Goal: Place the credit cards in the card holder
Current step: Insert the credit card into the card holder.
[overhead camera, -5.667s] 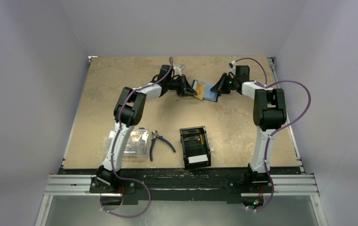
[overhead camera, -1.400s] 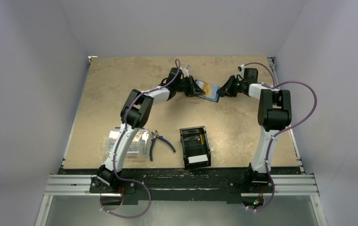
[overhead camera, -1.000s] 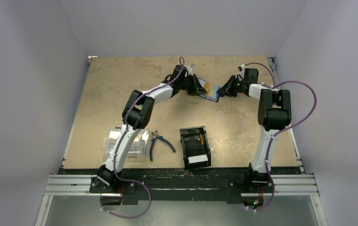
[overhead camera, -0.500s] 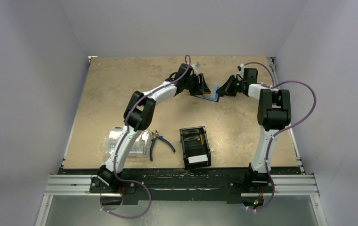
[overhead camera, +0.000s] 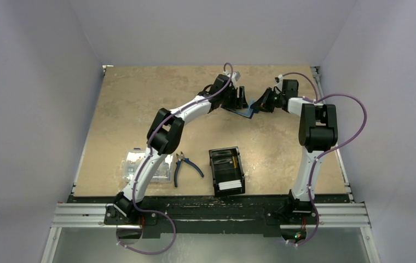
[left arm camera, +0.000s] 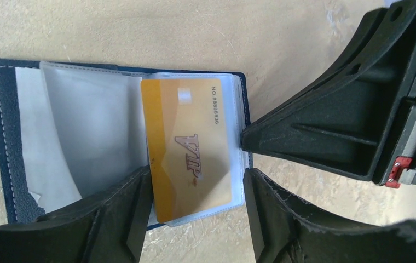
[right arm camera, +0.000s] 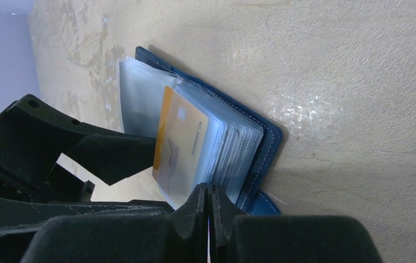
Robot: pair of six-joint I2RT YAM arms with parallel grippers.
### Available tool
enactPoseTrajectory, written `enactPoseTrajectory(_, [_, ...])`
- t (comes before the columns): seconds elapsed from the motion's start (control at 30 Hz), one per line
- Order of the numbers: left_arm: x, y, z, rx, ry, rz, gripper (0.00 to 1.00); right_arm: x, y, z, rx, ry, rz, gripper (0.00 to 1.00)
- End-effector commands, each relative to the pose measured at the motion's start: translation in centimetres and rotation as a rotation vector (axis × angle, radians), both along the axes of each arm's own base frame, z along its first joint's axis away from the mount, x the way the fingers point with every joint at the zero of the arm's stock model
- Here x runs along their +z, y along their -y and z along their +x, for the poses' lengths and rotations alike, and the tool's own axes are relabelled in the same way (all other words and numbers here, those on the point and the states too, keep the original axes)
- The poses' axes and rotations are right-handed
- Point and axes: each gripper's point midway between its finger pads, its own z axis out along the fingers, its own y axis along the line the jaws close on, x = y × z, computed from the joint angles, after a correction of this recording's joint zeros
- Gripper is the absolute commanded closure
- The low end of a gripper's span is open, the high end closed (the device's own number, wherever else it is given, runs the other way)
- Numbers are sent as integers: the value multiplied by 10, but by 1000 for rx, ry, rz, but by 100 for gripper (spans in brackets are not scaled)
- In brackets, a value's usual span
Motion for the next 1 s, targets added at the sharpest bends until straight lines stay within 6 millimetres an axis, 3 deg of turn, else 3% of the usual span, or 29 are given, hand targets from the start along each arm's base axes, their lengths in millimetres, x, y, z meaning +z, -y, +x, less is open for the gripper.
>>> enactPoseTrajectory(0.0, [21, 8, -7, -91, 137, 53, 37, 3, -6, 5, 31, 27, 0, 99])
enactPoseTrajectory(0.23, [35, 28, -42, -311, 211, -26, 37, 6, -6, 7, 34, 37, -1, 100])
enactPoseTrajectory(0.33, [52, 37, -52, -386, 250, -101, 36, 7, -5, 6, 32, 38, -5, 99])
enactPoseTrajectory(0.43, [51, 33, -45, -317, 211, -101, 34, 14, -7, 4, 27, 48, 5, 94])
enactPoseTrajectory(0.6, [43, 3, -27, -109, 8, -130, 32, 29, 1, 2, -13, 78, -7, 82])
enactPoseTrajectory(0.8, [94, -1, -19, -98, 63, -237, 31, 37, -3, 2, 0, 98, 32, 79])
enactPoseTrajectory(0.87, [104, 1, -15, -99, 84, -253, 32, 38, -3, 3, 2, 100, 34, 78])
enactPoseTrajectory(0.97, [103, 8, -12, -110, 85, -270, 43, 37, -2, 2, 0, 99, 32, 77])
